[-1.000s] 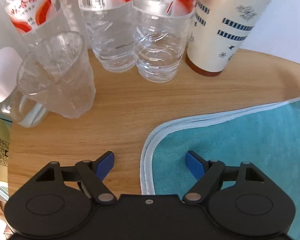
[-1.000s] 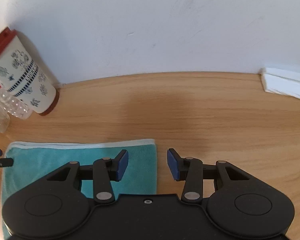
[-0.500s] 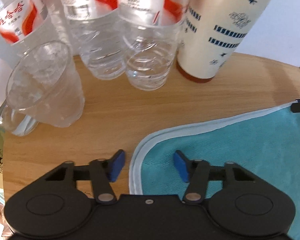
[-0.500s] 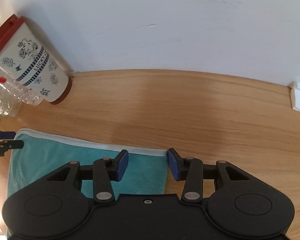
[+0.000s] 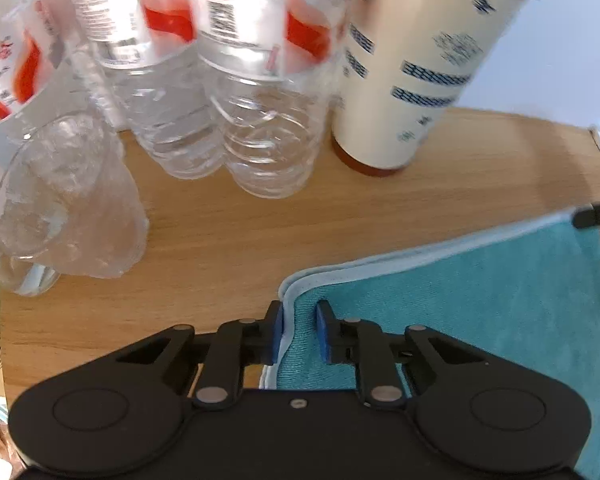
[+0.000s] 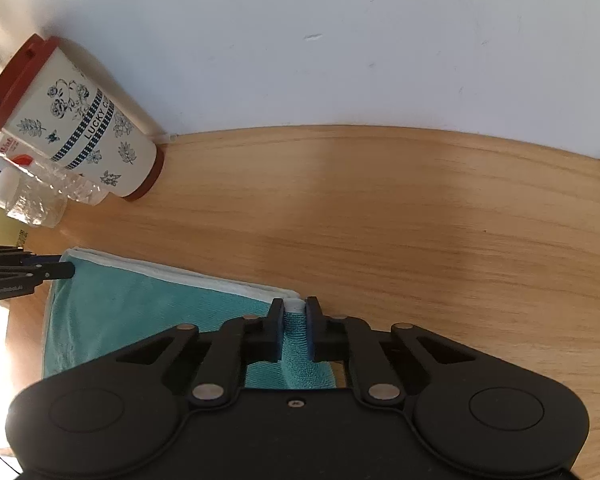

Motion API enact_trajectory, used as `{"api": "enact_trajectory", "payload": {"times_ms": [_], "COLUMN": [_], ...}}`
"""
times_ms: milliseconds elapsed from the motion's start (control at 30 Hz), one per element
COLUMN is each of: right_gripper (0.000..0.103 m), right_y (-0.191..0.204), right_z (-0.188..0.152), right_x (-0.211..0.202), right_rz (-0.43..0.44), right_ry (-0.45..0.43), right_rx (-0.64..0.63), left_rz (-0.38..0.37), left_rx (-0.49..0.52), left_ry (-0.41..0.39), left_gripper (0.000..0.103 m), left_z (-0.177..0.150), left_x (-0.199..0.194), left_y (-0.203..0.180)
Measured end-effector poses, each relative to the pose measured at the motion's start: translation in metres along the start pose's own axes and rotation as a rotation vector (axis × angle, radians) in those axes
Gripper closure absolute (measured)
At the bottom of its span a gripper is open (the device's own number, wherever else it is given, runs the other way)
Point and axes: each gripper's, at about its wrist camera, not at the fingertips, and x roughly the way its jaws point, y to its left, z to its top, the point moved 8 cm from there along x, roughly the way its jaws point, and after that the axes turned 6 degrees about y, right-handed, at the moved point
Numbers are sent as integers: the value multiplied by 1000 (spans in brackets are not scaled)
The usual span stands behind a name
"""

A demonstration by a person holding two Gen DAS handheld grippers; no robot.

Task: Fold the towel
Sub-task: 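Grasp the piped towel edge with the right tool while the left tool grasps it too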

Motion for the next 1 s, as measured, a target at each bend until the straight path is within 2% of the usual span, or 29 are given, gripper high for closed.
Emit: {"api": "enact_trajectory", "payload": {"times_ms": [200,233,267,467,567,733,933,1000], "right_gripper": [94,94,94,94,94,94,94,94], "right_y": [-2,-2,-2,6,15,26,36,36], "right_z": [16,18,22,26,13,-9,-50,-67], "right_x": [-13,-15,-18,-39,-56,-77,-92,-96], "right_rz": [10,11,3,0,27,36,42,47], "right_ry": [-49,-58,-70,-132,-176,-185,-170,-146], "right_rx": [-12,-18,-17,-51,-97,-143,-181,-182], "left_rz": [62,89,96,64,65,72,72,83], "left_rx": [6,6,6,-7,10,61,119,122], "left_ry": [-60,-70,-77,-120,-124,-141,-132,-134], "left_gripper": [91,95,95,95,95,95,95,95], "left_z": [10,12,14,16,7,-15,-53,-72], "left_x": [-4,-4,-6,-20,-27,-43,-61,-71], "left_y": [-4,-4,-4,-10,-16,-28,-38,-26]}}
